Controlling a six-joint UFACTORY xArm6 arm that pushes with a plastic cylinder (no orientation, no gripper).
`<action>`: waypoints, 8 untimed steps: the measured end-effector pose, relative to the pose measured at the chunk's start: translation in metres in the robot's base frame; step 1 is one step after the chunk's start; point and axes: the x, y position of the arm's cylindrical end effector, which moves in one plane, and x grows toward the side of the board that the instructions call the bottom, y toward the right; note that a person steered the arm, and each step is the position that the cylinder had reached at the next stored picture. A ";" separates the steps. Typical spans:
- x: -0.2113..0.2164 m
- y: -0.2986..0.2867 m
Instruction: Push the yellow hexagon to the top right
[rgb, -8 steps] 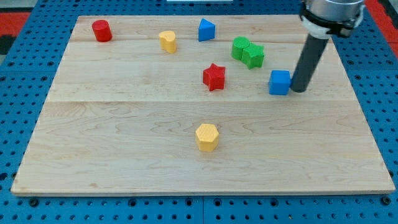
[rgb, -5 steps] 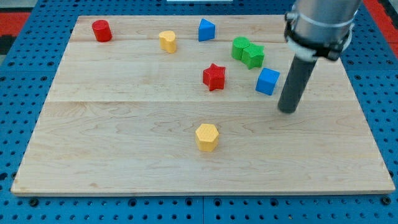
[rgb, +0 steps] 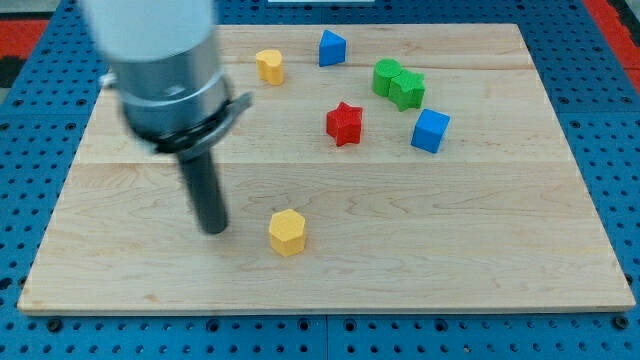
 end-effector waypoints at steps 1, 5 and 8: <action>0.012 0.057; -0.012 0.210; -0.067 0.246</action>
